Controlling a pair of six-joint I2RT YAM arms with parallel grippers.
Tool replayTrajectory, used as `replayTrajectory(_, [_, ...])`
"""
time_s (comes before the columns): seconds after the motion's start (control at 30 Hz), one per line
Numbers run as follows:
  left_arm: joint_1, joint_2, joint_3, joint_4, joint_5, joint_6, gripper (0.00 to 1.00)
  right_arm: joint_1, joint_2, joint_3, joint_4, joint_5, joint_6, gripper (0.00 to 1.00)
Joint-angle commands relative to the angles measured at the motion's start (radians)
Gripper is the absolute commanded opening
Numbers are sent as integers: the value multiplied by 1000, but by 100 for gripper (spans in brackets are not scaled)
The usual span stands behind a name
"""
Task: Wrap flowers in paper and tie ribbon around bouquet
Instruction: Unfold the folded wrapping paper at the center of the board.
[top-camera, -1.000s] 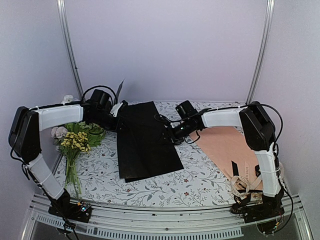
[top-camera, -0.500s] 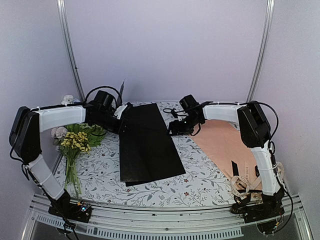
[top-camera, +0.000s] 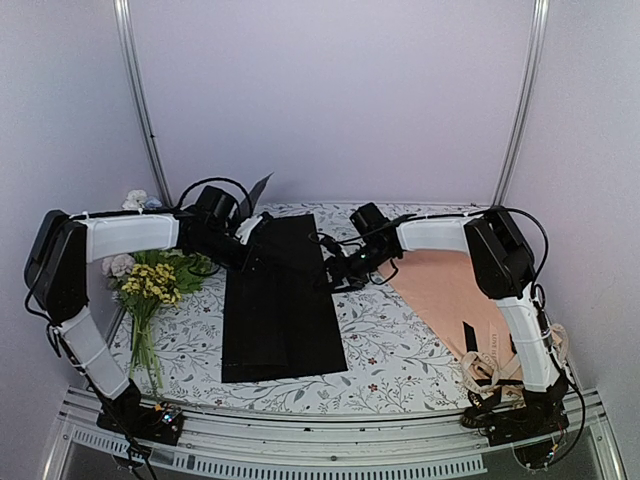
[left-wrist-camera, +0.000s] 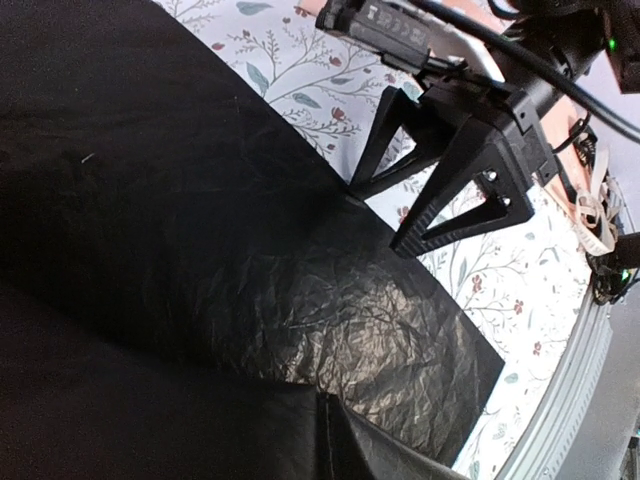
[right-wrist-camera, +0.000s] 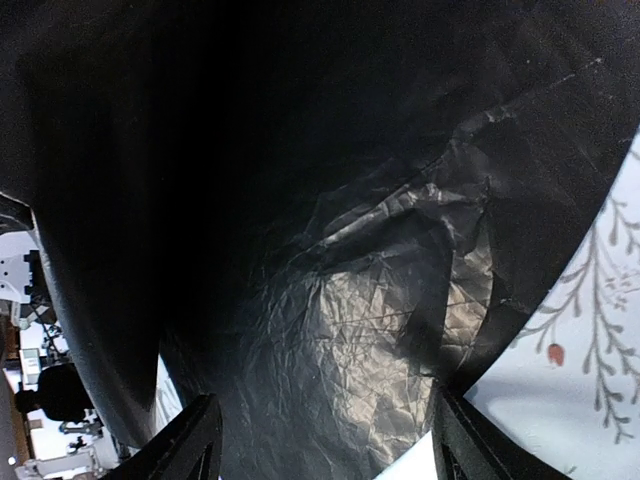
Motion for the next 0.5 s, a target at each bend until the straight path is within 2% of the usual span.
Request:
replayTrajectory(0.0, [-18, 23, 26, 17, 36, 17, 0, 5, 18, -25, 45, -127, 63, 73])
replayTrajectory(0.17, [-61, 27, 53, 22, 58, 35, 0, 1, -20, -55, 72, -129, 82, 72])
replayTrajectory(0.33, [-211, 25, 155, -91, 53, 189, 0, -30, -232, -211, 101, 70, 75, 72])
replayTrajectory(0.47, [-342, -70, 173, -174, 94, 342, 0, -97, -452, -375, 123, 256, 73, 72])
